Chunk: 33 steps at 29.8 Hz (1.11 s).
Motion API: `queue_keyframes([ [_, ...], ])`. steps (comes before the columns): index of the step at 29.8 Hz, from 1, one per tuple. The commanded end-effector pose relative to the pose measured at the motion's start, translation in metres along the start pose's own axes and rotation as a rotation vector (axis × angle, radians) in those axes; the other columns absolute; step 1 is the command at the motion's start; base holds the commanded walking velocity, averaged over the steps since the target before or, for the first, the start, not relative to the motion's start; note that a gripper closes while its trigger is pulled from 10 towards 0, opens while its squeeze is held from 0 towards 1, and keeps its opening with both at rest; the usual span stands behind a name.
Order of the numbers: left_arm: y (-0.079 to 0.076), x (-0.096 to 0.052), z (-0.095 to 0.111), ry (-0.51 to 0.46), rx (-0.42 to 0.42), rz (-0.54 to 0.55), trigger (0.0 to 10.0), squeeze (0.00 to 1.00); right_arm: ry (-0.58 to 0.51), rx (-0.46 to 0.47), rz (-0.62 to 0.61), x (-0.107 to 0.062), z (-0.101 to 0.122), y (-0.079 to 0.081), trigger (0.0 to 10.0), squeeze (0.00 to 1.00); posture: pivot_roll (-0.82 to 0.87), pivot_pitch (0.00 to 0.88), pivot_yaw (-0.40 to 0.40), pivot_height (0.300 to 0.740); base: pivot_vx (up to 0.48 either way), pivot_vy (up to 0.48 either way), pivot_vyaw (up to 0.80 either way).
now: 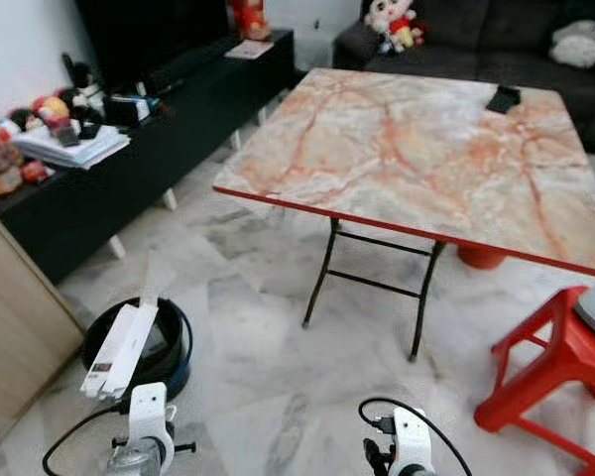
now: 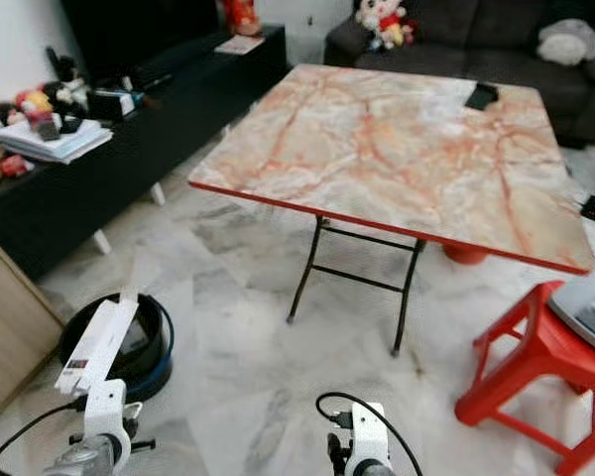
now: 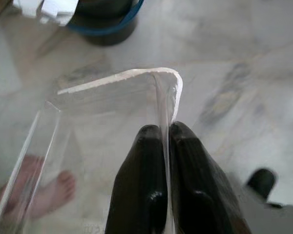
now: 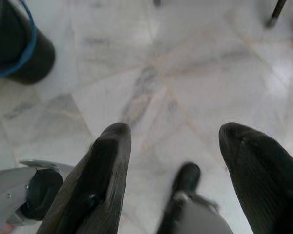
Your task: Picking trash to rubbish bin
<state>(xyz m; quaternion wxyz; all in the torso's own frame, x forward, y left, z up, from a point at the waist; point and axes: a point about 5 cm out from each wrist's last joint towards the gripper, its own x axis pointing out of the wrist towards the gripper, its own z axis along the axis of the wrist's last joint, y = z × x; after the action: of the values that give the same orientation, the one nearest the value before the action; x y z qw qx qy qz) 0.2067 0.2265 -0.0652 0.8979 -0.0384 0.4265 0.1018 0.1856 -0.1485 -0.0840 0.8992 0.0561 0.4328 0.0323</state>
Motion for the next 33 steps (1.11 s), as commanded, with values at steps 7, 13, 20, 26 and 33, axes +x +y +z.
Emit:
queue_keyframes([
  [7, 0.001, 0.0012, 0.008, -0.011, -0.006, 0.005, 10.0, 0.0, 0.007, -0.028, -0.003, -0.0002, -0.0017, 0.0006, 10.0, 0.0, 0.02, 0.0, 0.015, 0.74, 0.332, 0.0, 0.42],
  [13, 0.0007, 0.0012, 0.0081, -0.012, -0.01, 0.005, 10.0, 0.0, 0.011, -0.005, -0.003, -0.0004, -0.0026, 0.0007, 10.0, 0.0, 0.03, 0.0, 0.011, 0.74, 0.333, 0.0, 0.4],
  [20, 0.0009, 0.0012, 0.0082, -0.013, -0.017, 0.008, 10.0, 0.0, 0.008, -0.031, 0.001, -0.0003, -0.0016, 0.0004, 10.0, 0.0, 0.03, 0.0, 0.008, 0.74, 0.333, 0.0, 0.42],
  [26, 0.0014, 0.0012, 0.0088, -0.016, -0.02, 0.011, 10.0, 0.0, 0.008, -0.033, 0.002, -0.0003, -0.0018, 0.0009, 10.0, 0.0, 0.03, 0.0, 0.006, 0.74, 0.333, 0.0, 0.8],
  [33, 0.0016, 0.0014, 0.0112, -0.024, -0.025, 0.013, 10.0, 0.0, 0.006, -0.031, 0.002, -0.0002, -0.0014, 0.0007, 10.0, 0.0, 0.03, 0.0, 0.004, 0.74, 0.333, 0.0, 0.8],
])
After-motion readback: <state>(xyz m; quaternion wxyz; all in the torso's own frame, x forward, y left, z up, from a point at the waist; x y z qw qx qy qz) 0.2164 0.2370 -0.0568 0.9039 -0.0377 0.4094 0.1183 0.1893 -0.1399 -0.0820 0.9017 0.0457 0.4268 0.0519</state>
